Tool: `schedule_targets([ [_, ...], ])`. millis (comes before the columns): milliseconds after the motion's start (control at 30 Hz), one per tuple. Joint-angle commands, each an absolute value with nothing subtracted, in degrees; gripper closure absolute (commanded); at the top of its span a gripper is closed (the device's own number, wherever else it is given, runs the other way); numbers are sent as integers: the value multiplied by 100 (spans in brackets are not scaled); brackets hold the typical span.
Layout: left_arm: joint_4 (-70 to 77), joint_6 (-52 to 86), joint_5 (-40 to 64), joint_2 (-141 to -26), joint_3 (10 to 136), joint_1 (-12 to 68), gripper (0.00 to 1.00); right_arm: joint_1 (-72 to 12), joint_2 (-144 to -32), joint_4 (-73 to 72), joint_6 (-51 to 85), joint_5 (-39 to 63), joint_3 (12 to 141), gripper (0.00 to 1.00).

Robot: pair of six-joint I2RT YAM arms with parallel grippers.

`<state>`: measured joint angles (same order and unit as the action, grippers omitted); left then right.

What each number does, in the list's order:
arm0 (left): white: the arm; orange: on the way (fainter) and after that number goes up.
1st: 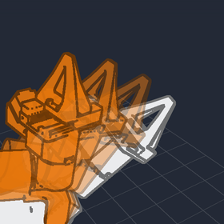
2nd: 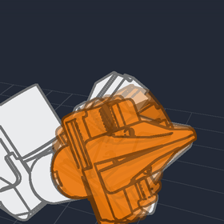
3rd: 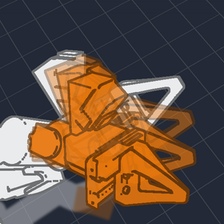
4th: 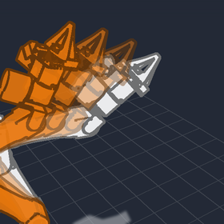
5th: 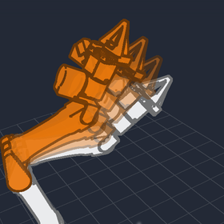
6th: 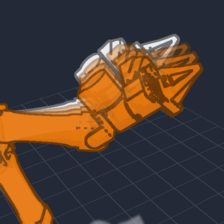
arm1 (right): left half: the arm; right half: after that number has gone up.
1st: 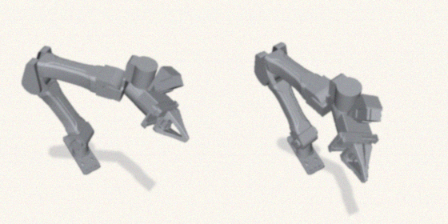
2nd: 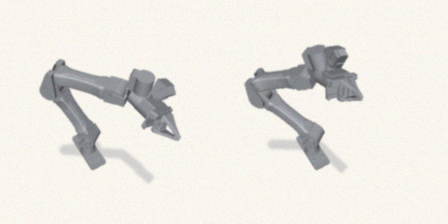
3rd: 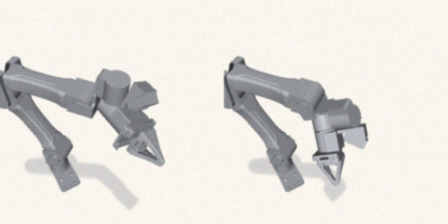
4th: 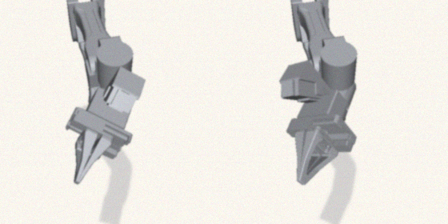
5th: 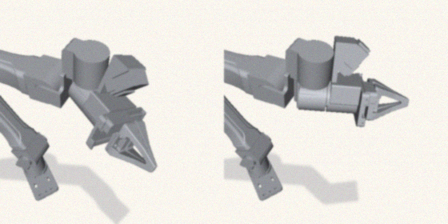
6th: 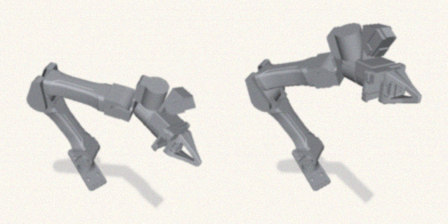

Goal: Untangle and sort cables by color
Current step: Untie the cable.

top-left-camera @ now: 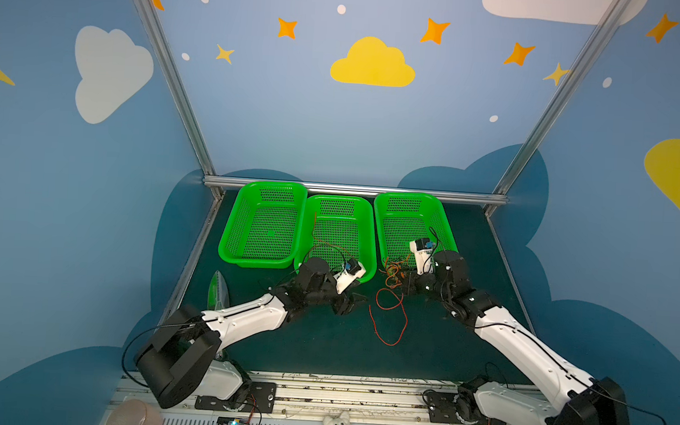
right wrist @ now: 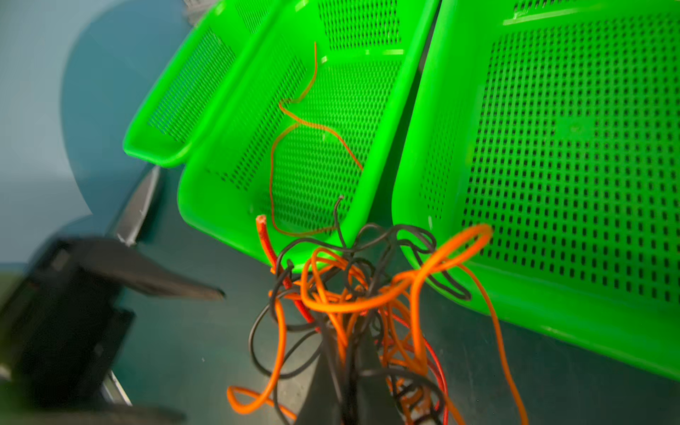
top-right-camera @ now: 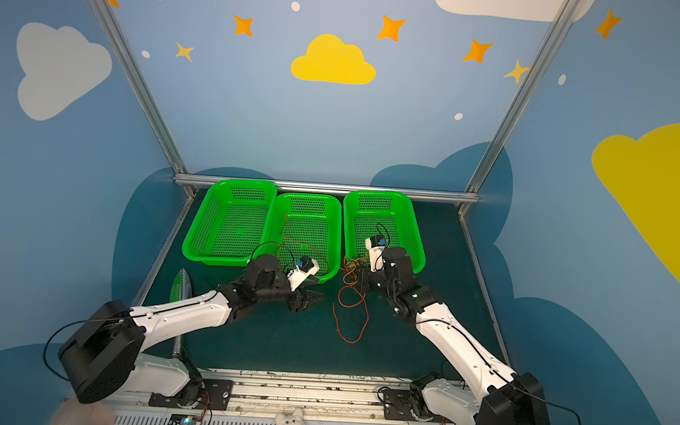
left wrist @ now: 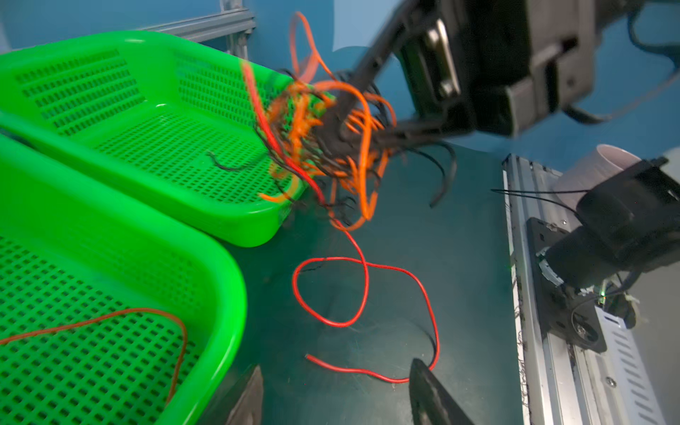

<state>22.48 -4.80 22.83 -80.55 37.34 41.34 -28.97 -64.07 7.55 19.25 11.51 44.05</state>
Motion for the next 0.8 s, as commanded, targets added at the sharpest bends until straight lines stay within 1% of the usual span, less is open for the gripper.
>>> schedule_targets([
  [0,3045,-1175,2340,-8301,3634,4429,34,-2771,-6304,456,2119,1568,4728,100],
  [133,3237,-1850,2044,-8605,3748,4756,33,-2662,-6379,655,2255,1854,5072,100],
  [267,3661,-3100,1199,-8822,3762,5269,31,-2598,-6480,908,2385,1992,5344,100],
  [433,4181,-3888,171,-9330,3961,5503,31,-2532,-6558,1078,2496,2209,5508,100],
  [500,4436,-4109,-178,-9498,4012,5566,32,-2518,-6556,1102,2544,2218,5511,100],
  [633,4443,-4323,-736,-9744,4229,5632,33,-2496,-6513,1124,2573,2305,5519,100],
  [700,4565,-4375,-895,-9880,4296,5643,33,-2492,-6504,1165,2597,2345,5544,100],
  [767,4360,-4478,-1032,-10041,4480,5643,33,-2479,-6487,1201,2623,2392,5571,100],
])
